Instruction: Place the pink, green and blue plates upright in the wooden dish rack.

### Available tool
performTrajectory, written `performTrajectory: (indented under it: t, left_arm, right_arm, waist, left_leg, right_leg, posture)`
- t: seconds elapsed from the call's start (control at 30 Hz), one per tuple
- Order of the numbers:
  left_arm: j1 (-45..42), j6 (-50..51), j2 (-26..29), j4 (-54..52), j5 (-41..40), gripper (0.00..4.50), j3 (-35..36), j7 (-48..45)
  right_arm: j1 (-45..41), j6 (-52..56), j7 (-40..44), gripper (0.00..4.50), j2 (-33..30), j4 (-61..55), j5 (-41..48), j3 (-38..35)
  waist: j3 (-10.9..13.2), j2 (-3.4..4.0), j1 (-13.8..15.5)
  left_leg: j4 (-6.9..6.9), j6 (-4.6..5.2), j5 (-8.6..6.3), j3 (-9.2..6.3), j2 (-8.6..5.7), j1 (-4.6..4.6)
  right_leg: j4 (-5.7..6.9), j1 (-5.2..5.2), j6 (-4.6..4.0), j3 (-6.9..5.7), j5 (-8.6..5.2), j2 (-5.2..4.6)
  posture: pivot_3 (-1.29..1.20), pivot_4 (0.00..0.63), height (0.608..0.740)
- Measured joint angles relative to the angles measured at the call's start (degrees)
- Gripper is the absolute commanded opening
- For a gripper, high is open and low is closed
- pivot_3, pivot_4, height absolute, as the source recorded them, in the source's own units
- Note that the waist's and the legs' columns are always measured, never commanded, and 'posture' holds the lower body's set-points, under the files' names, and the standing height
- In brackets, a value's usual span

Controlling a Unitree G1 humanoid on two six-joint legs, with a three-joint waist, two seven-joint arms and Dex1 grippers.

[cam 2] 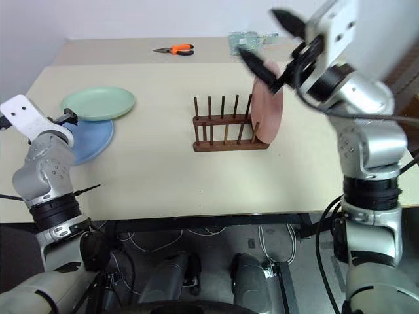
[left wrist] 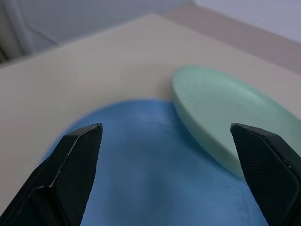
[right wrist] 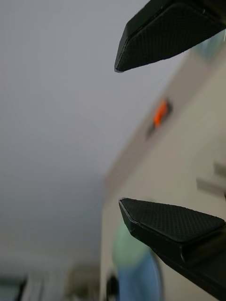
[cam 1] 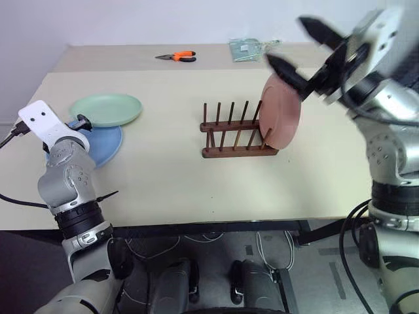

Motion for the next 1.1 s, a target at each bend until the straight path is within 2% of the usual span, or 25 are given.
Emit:
performTrajectory:
  t: [0.1,0.2,0.23,0.27,0.37,0.47,0.53,0.6,0.77,0.87,0.93,1.1]
  left_arm:
    - [-4.4,1.4,1.5,6.8,-2.6,4.5,1.8,-1.1]
    - [-8.8,0.9,3.0,15.6,-4.5,4.5,1.9,-2.8]
    - [-10.4,0.2,3.1,19.5,-5.3,4.24,2.4,-3.2]
    - [-11.3,-0.3,3.0,21.6,-5.9,3.96,2.8,-3.2]
    - [-13.7,-3.2,2.7,28.3,-8.2,2.54,5.3,-1.2]
    - [-13.7,-6.2,2.7,29.0,-9.3,0.94,5.5,-2.1]
    - [-12.9,-8.8,2.6,26.3,-9.4,0.06,3.1,-5.6]
    - [-11.6,-10.1,2.4,21.6,-9.4,0.06,0.1,-9.1]
    - [-2.3,-3.0,-0.8,-3.1,-15.0,0.06,-7.7,-14.3]
    - [0.9,5.6,-5.3,-17.7,-21.3,0.06,-10.7,-11.3]
    - [1.3,10.0,-7.7,-23.8,-25.2,0.06,-11.9,-8.7]
    - [1.9,16.8,-12.0,-32.6,-34.8,0.06,-12.1,-2.6]
  right_arm:
    - [3.0,2.0,0.4,4.45,2.1,-2.5,0.2,3.0]
    - [4.5,2.9,-0.2,4.45,2.8,-3.9,0.2,3.0]
    - [5.1,2.9,-0.3,4.49,3.1,-4.5,-0.1,3.0]
    - [5.6,2.9,-0.3,4.5,3.3,-4.9,-0.3,3.0]
    - [7.3,3.0,-0.5,4.5,3.4,-5.7,-1.8,3.3]
    - [8.1,2.8,-0.9,4.5,3.4,-5.9,-3.8,3.3]
    - [8.5,3.0,-0.9,4.5,3.4,-5.9,-4.7,3.6]
    - [8.5,3.2,-0.8,4.5,3.4,-5.9,-5.0,4.1]
    - [6.0,2.6,-0.5,4.5,3.3,-5.9,-10.8,8.8]
    - [2.5,-2.2,-0.1,4.5,3.3,-4.7,-18.5,14.6]
    - [1.4,-6.4,0.0,4.5,3.6,-2.4,-23.6,18.0]
    - [-0.7,-17.0,0.1,4.5,4.2,7.1,-34.1,23.7]
  waist:
    - [0.0,-0.05,0.0]
    - [0.0,-0.09,-0.1]
    - [0.0,-0.1,-0.2]
    - [0.0,-0.11,-0.2]
    - [0.1,-0.24,-0.5]
    - [0.1,-0.28,-0.6]
    - [0.2,-0.29,-0.5]
    - [0.2,-0.29,-0.5]
    - [0.2,-0.29,-0.6]
    - [0.2,-0.29,-0.6]
    - [0.2,-0.29,-0.6]
    - [0.2,-0.29,-0.6]
  left_leg:
    - [-0.01,0.01,-0.02,-0.01,-0.03,-0.02]
    - [-0.02,0.01,-0.01,0.0,-0.03,-0.01]
    - [-0.03,0.0,-0.01,0.0,-0.03,-0.01]
    - [-0.03,-0.01,0.0,0.0,-0.03,0.0]
    - [-0.04,-0.04,0.02,0.02,-0.02,0.0]
    - [-0.06,-0.1,0.05,0.02,-0.01,0.0]
    - [-0.06,-0.1,0.04,0.04,-0.02,0.0]
    - [-0.06,-0.11,0.04,0.04,-0.02,0.0]
    - [-0.08,-0.11,0.04,0.03,-0.02,0.0]
    - [-0.06,-0.12,0.05,0.01,-0.02,0.02]
    - [-0.06,-0.12,0.05,0.01,-0.02,0.04]
    - [-0.05,-0.13,0.08,0.02,-0.02,0.05]
  right_leg:
    - [0.01,-0.01,0.01,-0.05,0.0,-0.01]
    - [0.01,0.0,0.01,-0.08,0.0,0.0]
    - [0.01,0.0,0.01,-0.08,0.0,0.01]
    - [0.01,0.0,0.01,-0.08,0.0,0.02]
    - [0.01,-0.04,0.01,-0.06,0.0,0.01]
    - [0.01,-0.07,0.01,-0.06,0.0,0.02]
    - [0.01,-0.07,0.01,-0.06,0.0,0.02]
    - [0.0,-0.06,0.01,-0.05,0.0,0.01]
    - [0.0,-0.06,0.0,0.04,0.0,0.0]
    - [-0.01,-0.06,0.0,0.07,0.0,0.0]
    - [-0.01,-0.04,0.0,0.08,0.0,0.01]
    - [0.0,-0.04,0.0,0.09,0.0,0.03]
  posture:
    - [0.0,0.15,0.74]
    - [0.0,0.15,0.74]
    - [0.0,0.15,0.74]
    - [0.0,0.15,0.74]
    - [0.0,0.15,0.74]
    - [0.0,0.15,0.74]
    - [0.0,0.15,0.74]
    - [0.0,0.15,0.74]
    - [0.0,0.15,0.74]
    - [0.0,0.15,0.74]
    - [0.0,0.15,0.74]
    - [0.0,0.15,0.74]
